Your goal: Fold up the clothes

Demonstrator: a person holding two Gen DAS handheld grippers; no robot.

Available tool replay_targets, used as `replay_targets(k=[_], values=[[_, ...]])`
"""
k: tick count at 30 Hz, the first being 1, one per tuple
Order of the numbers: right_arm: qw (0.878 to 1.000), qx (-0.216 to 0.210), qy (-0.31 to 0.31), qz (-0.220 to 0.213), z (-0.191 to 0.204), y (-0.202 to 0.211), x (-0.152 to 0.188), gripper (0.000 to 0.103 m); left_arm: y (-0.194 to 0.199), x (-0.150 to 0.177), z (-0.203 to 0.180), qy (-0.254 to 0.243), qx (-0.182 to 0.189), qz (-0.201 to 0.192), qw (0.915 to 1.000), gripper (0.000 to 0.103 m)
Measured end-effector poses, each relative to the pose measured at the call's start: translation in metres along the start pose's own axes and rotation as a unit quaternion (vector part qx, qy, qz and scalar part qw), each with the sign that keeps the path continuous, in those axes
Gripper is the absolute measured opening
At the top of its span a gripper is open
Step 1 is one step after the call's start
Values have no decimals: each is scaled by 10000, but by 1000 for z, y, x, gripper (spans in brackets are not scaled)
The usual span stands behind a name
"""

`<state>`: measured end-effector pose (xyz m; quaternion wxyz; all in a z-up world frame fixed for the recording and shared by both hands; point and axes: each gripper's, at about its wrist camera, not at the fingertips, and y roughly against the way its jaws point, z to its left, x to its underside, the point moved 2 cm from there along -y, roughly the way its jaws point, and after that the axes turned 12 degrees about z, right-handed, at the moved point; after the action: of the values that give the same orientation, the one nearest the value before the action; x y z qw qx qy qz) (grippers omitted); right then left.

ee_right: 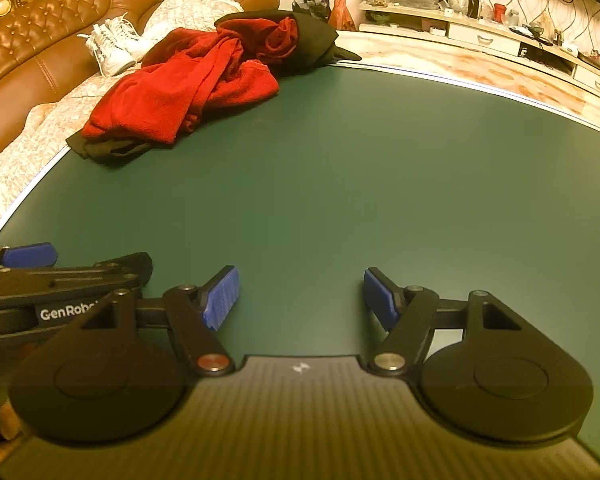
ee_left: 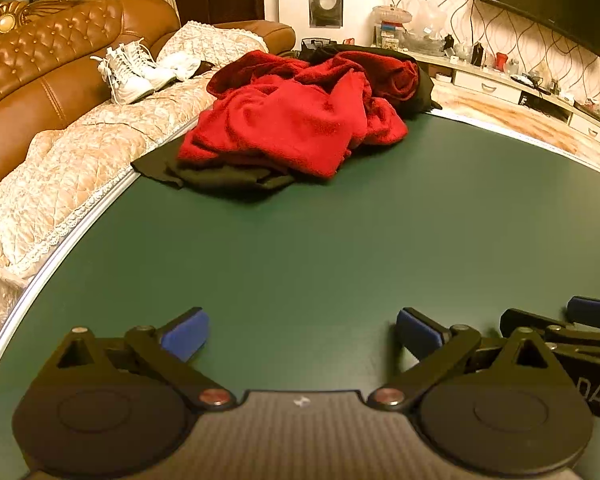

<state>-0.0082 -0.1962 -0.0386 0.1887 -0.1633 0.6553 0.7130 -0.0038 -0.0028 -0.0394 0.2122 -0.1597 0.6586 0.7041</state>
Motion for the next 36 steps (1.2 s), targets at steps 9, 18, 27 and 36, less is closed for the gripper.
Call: replay_targets(k=[9,18,27,36], values=[[9996,138,227,51,9,-10,-13,77,-9,-13,10,42,5,-36,10000,103],[9998,-104,184,2,2,-27,-44,77,-18,-19,11,36,104,24,9999,103],[9992,-404,29,-79,-12,-56,-120,77,-17,-12,9,-76,188,-297,9994,103],[9977,-193,-348,-553,-30,-65,-205,71,-17,-11,9,-65,213,-371,9991,103]])
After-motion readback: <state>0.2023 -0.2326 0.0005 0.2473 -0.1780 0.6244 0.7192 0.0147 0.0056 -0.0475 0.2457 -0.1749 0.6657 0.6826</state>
